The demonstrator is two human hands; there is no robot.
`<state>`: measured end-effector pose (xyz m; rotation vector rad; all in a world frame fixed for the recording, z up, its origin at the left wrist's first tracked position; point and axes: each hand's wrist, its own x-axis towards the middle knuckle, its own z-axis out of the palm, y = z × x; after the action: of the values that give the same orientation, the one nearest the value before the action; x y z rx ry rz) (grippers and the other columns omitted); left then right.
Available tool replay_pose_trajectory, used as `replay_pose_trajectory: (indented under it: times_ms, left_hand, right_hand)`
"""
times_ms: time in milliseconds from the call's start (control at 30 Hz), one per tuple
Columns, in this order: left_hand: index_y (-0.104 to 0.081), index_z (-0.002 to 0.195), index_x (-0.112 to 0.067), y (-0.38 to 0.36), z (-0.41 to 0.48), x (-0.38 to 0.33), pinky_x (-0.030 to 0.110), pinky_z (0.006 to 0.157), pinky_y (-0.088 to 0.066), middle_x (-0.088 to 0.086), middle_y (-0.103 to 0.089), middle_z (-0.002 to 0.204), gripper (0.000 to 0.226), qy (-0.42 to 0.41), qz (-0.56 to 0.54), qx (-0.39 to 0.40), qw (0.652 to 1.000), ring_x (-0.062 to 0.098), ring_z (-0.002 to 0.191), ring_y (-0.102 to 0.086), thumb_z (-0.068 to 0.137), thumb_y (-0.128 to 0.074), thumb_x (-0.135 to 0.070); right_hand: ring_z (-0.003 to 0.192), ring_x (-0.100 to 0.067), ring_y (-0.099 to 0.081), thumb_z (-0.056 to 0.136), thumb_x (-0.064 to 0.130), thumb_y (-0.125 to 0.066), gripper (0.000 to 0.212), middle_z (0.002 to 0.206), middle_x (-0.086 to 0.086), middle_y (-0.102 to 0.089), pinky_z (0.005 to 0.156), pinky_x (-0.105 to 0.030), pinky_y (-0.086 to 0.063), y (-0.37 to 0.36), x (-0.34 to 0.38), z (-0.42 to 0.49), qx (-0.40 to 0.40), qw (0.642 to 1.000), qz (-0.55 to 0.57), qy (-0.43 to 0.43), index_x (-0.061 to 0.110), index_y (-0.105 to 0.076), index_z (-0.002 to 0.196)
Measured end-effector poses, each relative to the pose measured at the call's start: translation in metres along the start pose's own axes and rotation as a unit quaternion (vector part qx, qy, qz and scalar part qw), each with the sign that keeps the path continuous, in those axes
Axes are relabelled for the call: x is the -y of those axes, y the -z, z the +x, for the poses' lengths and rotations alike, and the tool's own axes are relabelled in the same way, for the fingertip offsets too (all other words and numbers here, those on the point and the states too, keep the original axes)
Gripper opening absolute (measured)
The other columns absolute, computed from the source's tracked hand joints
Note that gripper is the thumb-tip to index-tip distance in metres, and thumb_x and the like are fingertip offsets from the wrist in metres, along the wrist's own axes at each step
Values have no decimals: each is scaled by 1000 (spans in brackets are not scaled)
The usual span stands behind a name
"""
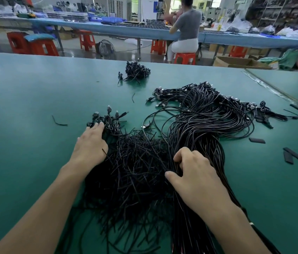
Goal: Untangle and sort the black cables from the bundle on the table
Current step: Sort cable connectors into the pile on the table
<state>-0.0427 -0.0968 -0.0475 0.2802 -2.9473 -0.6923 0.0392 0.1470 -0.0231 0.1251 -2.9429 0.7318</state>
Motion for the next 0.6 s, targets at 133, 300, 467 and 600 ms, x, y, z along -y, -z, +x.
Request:
replay_pose_trajectory:
  times_ms: [133, 300, 467, 600]
  left_hand:
    - [-34, 153, -4, 3, 0, -6, 49, 122, -19, 15, -31, 161, 68, -29, -40, -85, 995, 31, 149, -27, 87, -41, 14]
    - [-68, 121, -19, 11, -7, -24, 35, 100, -42, 4, -62, 130, 58, -76, -106, -208, 969, 24, 121, -54, 84, -41, 15]
    - [-72, 100, -24, 16, -16, -47, 9, 89, -42, -12, -70, 95, 48, -120, -192, -179, 958, 3, 95, -65, 89, -43, 12]
    - [-70, 89, -37, 19, -27, -61, 3, 69, -42, -26, -67, 84, 43, -174, -196, -102, 960, -15, 75, -61, 91, -54, 3]
  right_hand:
    - [91, -9, -48, 88, 49, -62, 25, 97, 14, -42, 65, -23, -35, 1, 4, -2, 11, 999, -25, 18, 37, -46, 103]
    - [90, -8, -46, 95, 48, -57, 24, 102, 12, -40, 67, -21, -35, -7, 10, -4, 11, 999, -35, 19, 32, -58, 111]
    - [85, -10, -44, 97, 45, -55, 19, 101, 10, -41, 64, -20, -34, -4, 9, -5, 17, 1000, -26, -2, 29, -60, 106]
    - [98, -16, -49, 100, 37, -47, 18, 108, 5, -43, 72, -24, -40, -6, 13, -8, 28, 997, -69, 19, 24, -55, 108]
